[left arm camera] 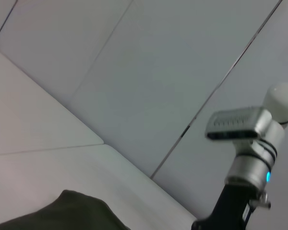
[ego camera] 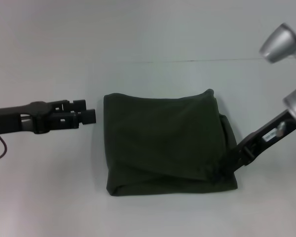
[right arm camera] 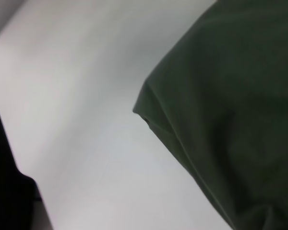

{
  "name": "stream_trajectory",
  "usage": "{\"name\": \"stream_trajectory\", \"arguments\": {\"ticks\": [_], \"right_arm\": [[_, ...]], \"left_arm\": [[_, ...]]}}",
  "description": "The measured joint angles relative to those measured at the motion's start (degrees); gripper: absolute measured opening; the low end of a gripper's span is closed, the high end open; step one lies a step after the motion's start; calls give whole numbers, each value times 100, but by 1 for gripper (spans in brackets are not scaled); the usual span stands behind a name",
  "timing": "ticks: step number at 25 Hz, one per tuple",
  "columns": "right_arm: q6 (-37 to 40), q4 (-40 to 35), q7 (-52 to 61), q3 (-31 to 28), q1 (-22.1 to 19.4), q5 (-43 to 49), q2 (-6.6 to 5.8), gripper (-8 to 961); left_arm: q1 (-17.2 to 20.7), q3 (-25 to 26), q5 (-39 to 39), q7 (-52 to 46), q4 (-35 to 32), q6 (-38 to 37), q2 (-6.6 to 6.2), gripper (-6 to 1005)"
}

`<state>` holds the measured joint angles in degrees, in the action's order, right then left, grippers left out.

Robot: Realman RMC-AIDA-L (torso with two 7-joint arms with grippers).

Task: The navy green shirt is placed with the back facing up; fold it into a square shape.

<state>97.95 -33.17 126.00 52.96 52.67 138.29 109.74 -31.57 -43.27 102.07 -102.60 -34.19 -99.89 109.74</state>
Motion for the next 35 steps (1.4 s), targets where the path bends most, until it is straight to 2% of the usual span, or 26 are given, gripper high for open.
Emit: {"name": "stream_trajectory", "arguments": {"ticks": [4,7,14,18,20,22,29,33,35], "right_arm": [[-221,-53,-288,193,77,136,166,941],[-286,-81,-509,197,119,127,214,942],[-286,-279,-716,195,132,-77,231,941],[-470,-206,-654,500,147,358,355,941],[-493,-206,-588,525,146,649,378,940],[-444,-224,-495,518,132,808,339,940],[-68,-476,-330,342,17,1051,2,939],[190,-835,-515,-412,-19,628,-4,939],[294,-838,-722,-568,4,282,12,938]], "left_arm": [[-27,93,-1,-8,-14,1,14,947],[-62,103,5,-54,-17,0,23,947],[-126,108,-15,-145,-36,2,15,947],[-135,109,-17,-147,-31,40,24,947],[-140,109,-17,-147,-31,60,29,947],[-140,109,-17,-147,-35,64,32,947],[-160,109,-21,-149,-36,66,11,946],[-182,109,-22,-164,-36,66,-2,946],[-189,108,-21,-171,-36,58,-10,946]]}}
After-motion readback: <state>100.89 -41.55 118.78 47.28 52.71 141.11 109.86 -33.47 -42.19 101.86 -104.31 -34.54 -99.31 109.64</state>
